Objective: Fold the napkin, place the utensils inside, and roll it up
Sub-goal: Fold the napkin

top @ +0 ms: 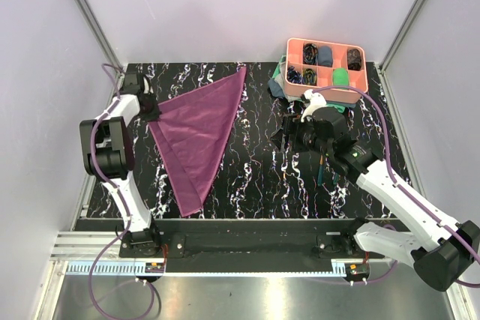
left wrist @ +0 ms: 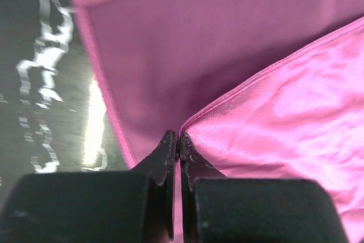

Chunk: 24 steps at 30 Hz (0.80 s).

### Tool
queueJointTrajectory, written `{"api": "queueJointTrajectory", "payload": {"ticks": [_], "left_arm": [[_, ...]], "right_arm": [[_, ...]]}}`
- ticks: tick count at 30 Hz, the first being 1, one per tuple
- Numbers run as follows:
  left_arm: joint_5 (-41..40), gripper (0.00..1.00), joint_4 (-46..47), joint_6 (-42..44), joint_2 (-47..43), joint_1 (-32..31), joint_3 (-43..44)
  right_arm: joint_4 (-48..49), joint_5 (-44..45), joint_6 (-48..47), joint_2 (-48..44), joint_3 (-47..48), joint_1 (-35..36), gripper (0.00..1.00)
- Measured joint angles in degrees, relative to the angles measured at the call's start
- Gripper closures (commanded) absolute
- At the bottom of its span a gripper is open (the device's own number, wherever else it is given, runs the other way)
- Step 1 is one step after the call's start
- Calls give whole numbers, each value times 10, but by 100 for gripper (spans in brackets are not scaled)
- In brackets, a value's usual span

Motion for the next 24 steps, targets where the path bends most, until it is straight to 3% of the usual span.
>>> {"api": "queueJointTrajectory", "payload": {"ticks": [24], "left_arm": [[-28,100,-72,40,108,38,166]], "right_arm": [[-23,1,2,-10,-10,0,24]]}}
